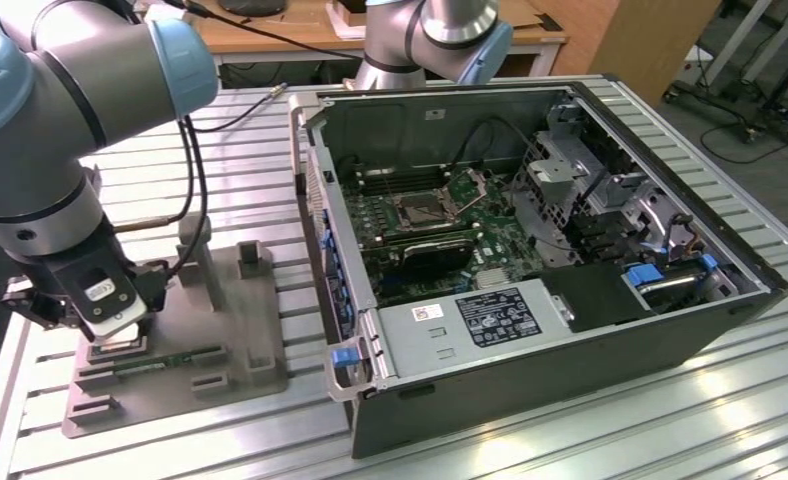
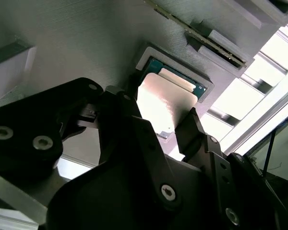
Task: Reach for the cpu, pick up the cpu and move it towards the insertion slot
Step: 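Pick up the cpu and move it towards the insertion slot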
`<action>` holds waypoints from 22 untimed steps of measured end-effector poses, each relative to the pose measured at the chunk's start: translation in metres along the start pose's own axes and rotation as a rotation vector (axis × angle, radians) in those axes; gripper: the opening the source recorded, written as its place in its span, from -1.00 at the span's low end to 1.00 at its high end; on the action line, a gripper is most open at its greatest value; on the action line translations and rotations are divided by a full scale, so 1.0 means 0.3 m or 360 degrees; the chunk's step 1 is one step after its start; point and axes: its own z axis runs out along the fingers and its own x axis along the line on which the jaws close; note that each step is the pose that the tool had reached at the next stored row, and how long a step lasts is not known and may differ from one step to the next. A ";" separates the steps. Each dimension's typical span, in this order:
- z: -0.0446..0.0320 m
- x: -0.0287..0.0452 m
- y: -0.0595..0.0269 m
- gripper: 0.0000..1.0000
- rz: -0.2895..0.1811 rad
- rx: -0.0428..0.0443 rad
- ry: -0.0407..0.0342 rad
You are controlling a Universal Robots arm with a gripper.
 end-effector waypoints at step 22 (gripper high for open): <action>-0.017 0.001 0.001 0.10 0.0000 0.0000 0.0000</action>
